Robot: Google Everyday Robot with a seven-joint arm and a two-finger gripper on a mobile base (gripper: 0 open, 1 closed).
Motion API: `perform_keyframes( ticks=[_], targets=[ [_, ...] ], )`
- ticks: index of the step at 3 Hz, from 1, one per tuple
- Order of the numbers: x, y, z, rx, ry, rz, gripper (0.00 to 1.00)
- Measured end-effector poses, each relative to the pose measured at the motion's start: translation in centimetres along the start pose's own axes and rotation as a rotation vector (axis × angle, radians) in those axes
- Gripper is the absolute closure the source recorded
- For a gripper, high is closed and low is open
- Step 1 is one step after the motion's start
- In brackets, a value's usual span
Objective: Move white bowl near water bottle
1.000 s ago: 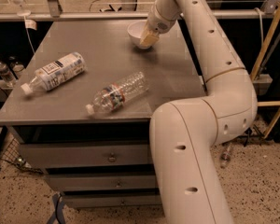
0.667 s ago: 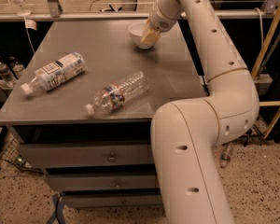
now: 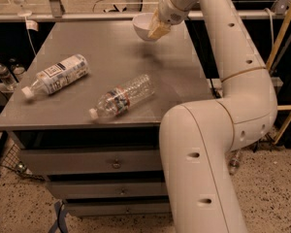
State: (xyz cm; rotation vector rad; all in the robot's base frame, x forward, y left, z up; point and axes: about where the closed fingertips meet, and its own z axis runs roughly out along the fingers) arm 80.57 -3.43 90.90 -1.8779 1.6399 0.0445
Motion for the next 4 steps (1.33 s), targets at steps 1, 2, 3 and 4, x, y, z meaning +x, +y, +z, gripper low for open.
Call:
perform_keyframes(
  ticks=[1,2,3,4],
  targets=[
    [-0.6,0.7,-1.8,-0.015,-0.01,-0.049,1.0],
    [-0.4,1.1,-1.7,-0.026,-0.037,-0.065,1.0],
    [-0.5,1.0,-1.5,-0.023,-0.039,-0.066,1.0],
    [0.5,1.4,-2.7,-0.022,-0.029,-0.071,1.0]
  ],
)
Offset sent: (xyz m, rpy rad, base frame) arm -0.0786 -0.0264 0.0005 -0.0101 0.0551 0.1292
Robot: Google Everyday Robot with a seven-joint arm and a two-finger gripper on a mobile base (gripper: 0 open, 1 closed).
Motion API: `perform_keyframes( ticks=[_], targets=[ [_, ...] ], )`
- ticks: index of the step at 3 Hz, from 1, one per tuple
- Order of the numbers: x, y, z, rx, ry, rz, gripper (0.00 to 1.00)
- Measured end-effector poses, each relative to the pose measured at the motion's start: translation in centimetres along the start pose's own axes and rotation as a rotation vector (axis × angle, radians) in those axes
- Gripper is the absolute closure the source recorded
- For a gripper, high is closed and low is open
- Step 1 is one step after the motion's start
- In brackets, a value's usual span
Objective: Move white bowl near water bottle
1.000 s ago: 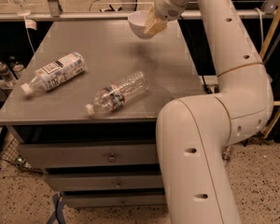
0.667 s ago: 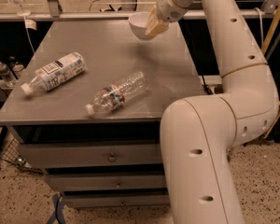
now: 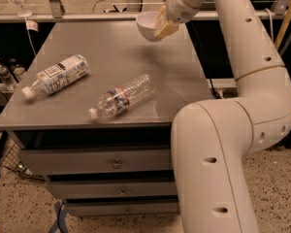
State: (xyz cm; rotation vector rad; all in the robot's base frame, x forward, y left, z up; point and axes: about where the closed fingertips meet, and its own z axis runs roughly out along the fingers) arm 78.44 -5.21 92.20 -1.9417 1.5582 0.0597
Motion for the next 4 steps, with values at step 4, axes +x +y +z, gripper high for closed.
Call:
perform_keyframes(
  ticks=[4],
  targets=[
    [0.3,10.1,-4.9,-0.002,0.067,-0.045,1.0]
  ],
)
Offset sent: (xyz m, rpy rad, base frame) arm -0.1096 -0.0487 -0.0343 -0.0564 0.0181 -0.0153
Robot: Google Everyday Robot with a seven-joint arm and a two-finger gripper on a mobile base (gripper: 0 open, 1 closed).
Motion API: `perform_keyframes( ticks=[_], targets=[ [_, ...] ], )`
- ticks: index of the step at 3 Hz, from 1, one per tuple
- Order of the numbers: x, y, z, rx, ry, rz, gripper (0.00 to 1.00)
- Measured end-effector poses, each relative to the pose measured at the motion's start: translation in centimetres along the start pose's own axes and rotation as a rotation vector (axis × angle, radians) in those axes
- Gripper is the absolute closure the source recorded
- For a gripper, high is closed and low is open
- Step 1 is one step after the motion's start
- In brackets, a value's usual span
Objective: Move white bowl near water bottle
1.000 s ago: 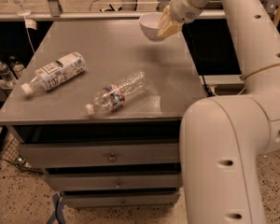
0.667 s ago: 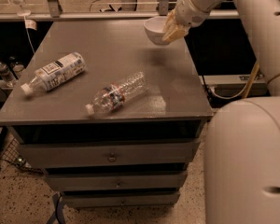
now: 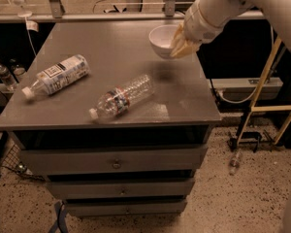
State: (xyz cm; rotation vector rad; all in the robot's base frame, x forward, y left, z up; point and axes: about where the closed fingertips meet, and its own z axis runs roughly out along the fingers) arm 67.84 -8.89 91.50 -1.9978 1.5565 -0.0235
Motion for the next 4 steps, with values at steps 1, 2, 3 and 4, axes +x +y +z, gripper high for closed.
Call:
perform_keyframes(
  ticks=[1,2,3,4],
  targets=[
    [-0.4,3.0,1.4,-0.048,0.006,0.002,1.0],
    [-0.5,5.1,2.1,-0.082,0.006,0.013,1.0],
    [-0.4,6.6,2.0,-0.092,0.009,0.029,1.0],
    [-0.3,7.4,2.0,-0.092,0.005,0.043,1.0]
  ],
)
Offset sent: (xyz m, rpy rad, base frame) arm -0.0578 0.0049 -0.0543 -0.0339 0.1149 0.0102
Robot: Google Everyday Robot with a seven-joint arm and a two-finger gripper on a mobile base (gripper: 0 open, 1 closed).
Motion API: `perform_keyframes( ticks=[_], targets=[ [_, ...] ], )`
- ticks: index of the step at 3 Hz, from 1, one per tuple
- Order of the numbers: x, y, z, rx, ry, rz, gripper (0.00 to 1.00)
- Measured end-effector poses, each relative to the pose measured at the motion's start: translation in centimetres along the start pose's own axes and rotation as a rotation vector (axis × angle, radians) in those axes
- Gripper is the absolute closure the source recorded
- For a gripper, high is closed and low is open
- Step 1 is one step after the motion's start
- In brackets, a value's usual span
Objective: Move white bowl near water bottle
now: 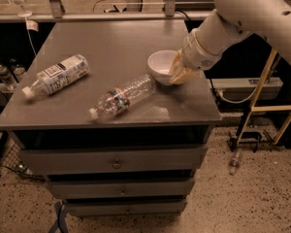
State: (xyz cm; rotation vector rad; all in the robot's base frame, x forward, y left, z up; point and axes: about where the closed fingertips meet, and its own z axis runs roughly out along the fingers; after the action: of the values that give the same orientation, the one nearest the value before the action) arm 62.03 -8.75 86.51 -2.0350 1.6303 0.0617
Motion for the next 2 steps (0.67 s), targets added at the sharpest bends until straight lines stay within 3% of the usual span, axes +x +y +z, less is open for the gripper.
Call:
perform_keyframes(
  ticks=[1,2],
  targets=[
    [-0.07,0.03,0.17,-0.003,-0.001,-0.001,0.84],
    [-0.14,0.08,0.35,-0.006,-0.002,-0.003,0.6]
  ],
)
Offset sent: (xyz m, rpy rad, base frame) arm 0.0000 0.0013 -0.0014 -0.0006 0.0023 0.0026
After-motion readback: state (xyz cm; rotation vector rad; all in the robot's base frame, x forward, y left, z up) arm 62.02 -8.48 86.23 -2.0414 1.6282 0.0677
